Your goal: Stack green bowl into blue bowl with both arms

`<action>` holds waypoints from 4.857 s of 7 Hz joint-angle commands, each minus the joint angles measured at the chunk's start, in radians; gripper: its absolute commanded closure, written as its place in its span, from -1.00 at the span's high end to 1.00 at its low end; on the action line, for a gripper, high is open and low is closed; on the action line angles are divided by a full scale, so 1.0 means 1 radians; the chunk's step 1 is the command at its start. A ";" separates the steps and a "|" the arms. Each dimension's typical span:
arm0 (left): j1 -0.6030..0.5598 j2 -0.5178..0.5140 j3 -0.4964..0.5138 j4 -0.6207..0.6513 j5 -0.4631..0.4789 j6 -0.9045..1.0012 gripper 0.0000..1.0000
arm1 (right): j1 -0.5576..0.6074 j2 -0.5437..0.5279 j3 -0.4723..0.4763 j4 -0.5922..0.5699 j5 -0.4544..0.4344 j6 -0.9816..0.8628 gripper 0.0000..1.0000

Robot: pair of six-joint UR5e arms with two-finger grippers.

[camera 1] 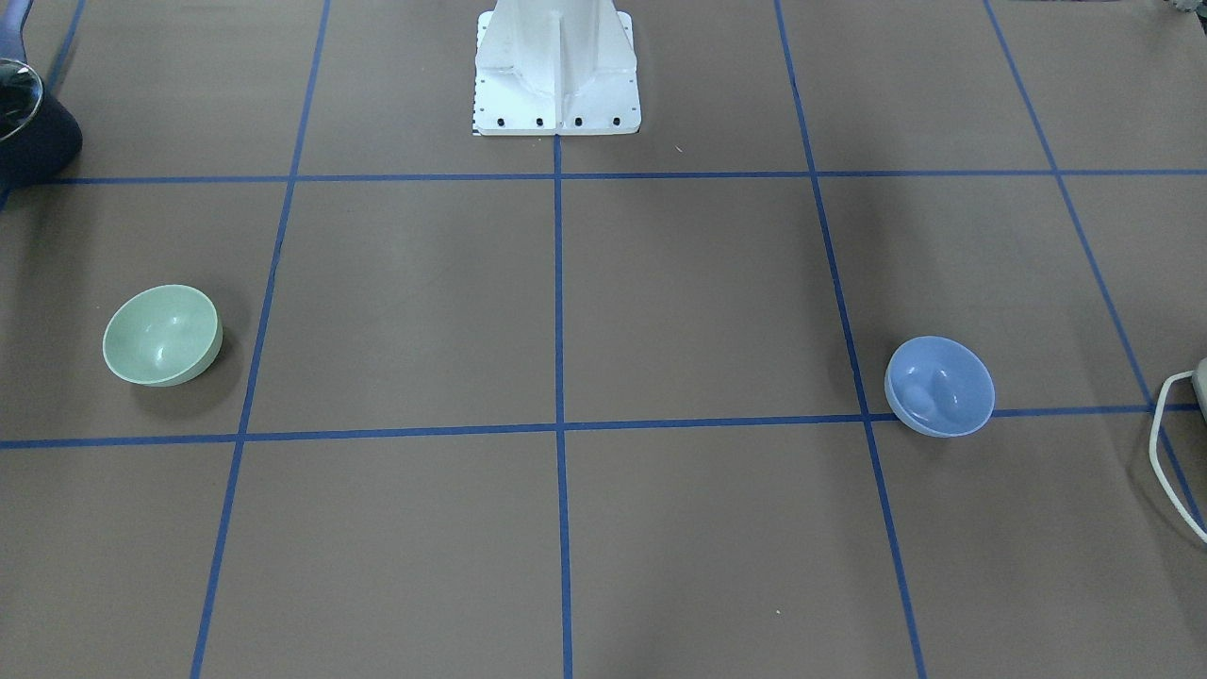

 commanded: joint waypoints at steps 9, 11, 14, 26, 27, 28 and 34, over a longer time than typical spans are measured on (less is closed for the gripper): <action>0.000 -0.113 -0.019 -0.026 -0.047 -0.021 0.97 | -0.089 0.132 0.040 0.002 0.001 0.011 1.00; 0.106 -0.118 -0.020 -0.176 -0.039 -0.236 0.96 | -0.106 0.143 0.037 0.032 0.000 0.023 1.00; 0.334 -0.120 0.125 -0.526 0.022 -0.544 0.96 | -0.173 0.150 0.032 0.110 -0.005 0.165 1.00; 0.549 -0.318 0.178 -0.647 0.050 -1.034 -1.00 | -0.175 0.150 0.032 0.112 -0.003 0.166 1.00; 0.551 -0.325 0.152 -0.643 0.050 -1.079 -1.00 | -0.175 0.150 0.032 0.112 -0.003 0.166 1.00; 0.563 -0.372 0.105 -0.585 0.056 -1.202 -1.00 | -0.175 0.150 0.032 0.112 -0.003 0.166 1.00; 1.058 -0.736 0.102 -0.273 0.495 -1.590 -1.00 | -0.175 0.146 0.032 0.112 -0.002 0.169 1.00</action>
